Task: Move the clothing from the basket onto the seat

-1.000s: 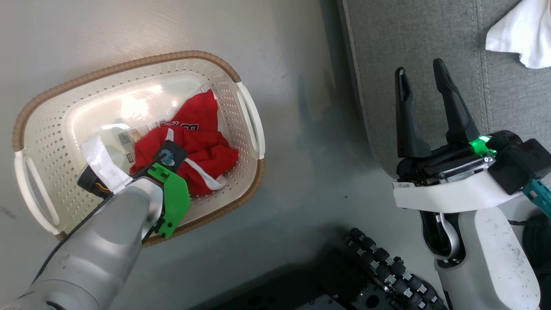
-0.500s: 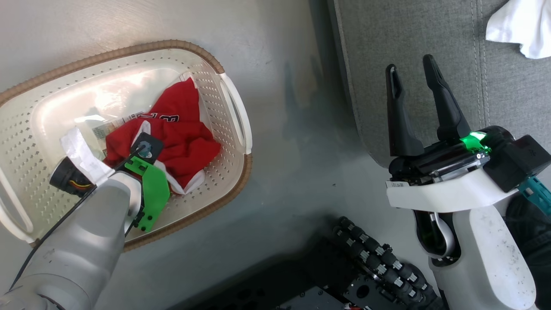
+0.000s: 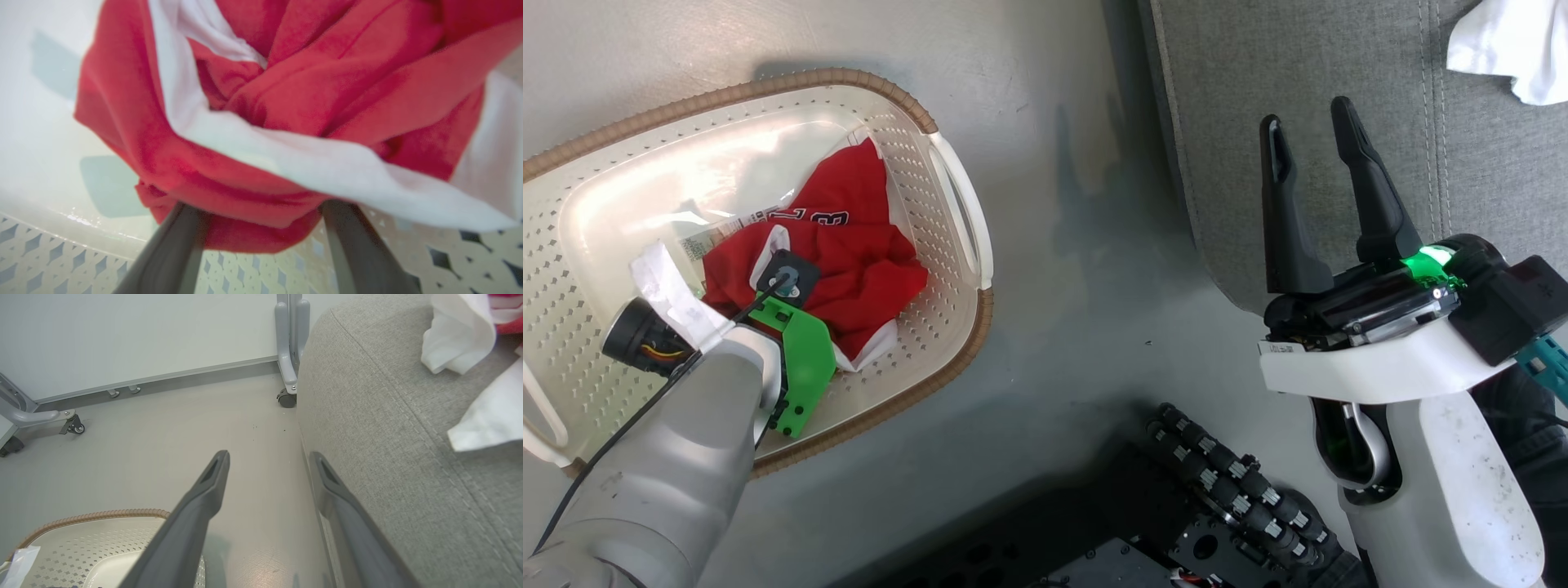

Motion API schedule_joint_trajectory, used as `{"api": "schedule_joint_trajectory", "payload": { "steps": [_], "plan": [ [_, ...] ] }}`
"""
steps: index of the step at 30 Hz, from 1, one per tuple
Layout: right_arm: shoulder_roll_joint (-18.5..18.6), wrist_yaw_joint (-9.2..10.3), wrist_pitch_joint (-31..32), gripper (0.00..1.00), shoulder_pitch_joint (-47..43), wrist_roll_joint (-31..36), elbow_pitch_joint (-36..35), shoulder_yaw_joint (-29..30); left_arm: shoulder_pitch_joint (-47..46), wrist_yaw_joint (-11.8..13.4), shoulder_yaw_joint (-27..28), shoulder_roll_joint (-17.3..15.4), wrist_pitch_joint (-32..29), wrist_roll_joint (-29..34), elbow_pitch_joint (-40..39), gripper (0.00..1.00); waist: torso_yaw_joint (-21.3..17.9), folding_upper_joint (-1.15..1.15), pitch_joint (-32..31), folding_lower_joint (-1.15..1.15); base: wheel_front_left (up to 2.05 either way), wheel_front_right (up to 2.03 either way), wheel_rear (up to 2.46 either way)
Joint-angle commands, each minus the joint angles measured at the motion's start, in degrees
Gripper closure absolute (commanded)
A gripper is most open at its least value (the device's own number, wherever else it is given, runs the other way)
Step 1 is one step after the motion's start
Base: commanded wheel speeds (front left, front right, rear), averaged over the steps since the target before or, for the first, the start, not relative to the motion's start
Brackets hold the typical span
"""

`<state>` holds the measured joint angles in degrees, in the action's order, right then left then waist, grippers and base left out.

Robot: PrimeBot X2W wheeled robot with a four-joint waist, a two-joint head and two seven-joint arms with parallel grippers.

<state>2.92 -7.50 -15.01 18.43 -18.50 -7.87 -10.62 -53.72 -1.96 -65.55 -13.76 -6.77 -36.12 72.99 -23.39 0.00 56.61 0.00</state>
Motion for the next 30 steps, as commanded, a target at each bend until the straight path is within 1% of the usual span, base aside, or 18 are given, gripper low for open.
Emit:
{"api": "schedule_joint_trajectory", "payload": {
  "steps": [1,5,9,14,21,27,30],
  "plan": [
    [0.0,0.02,-0.2,0.0,0.0,-0.2,-0.4,0.2,-0.9,0.3,-0.4,-0.2,-0.1,0.0,0.3,1.0,0.0,0.0,0.0,0.0,0.0,0.0,0.0],
    [0.0,0.02,-0.2,0.0,-0.1,0.1,-0.8,0.5,-1.1,0.5,-1.0,-0.4,1.6,0.6,0.4,1.0,-0.2,0.0,-0.2,0.0,0.0,0.0,0.0],
    [0.0,0.02,-0.2,0.0,0.4,0.0,-0.6,0.4,-0.7,-0.1,-0.9,-0.6,5.4,0.5,0.1,1.0,0.2,0.0,-1.4,0.0,0.0,0.0,0.0],
    [0.0,0.02,-0.2,0.0,0.4,1.4,-0.4,1.2,0.5,-1.2,-0.2,0.1,11.8,-0.6,-0.9,1.0,1.8,0.0,-4.5,0.0,0.0,0.0,0.0],
    [0.0,0.02,-0.2,0.0,-0.6,4.2,0.2,2.5,2.4,-2.3,0.4,2.2,19.7,-1.4,-2.3,1.0,5.6,0.0,-10.4,0.0,0.0,0.0,0.0],
    [0.0,0.02,1.2,0.0,-1.9,7.4,0.1,3.6,4.7,-2.5,2.3,4.2,21.9,-2.5,-6.0,1.0,9.3,0.0,-16.1,0.0,0.0,0.0,0.0],
    [0.0,0.02,2.6,0.0,-2.6,8.8,-0.2,4.4,5.9,-2.0,4.1,4.5,22.0,-2.5,-10.5,1.0,11.3,0.0,-18.9,0.0,0.0,0.0,0.0]
  ]
}}
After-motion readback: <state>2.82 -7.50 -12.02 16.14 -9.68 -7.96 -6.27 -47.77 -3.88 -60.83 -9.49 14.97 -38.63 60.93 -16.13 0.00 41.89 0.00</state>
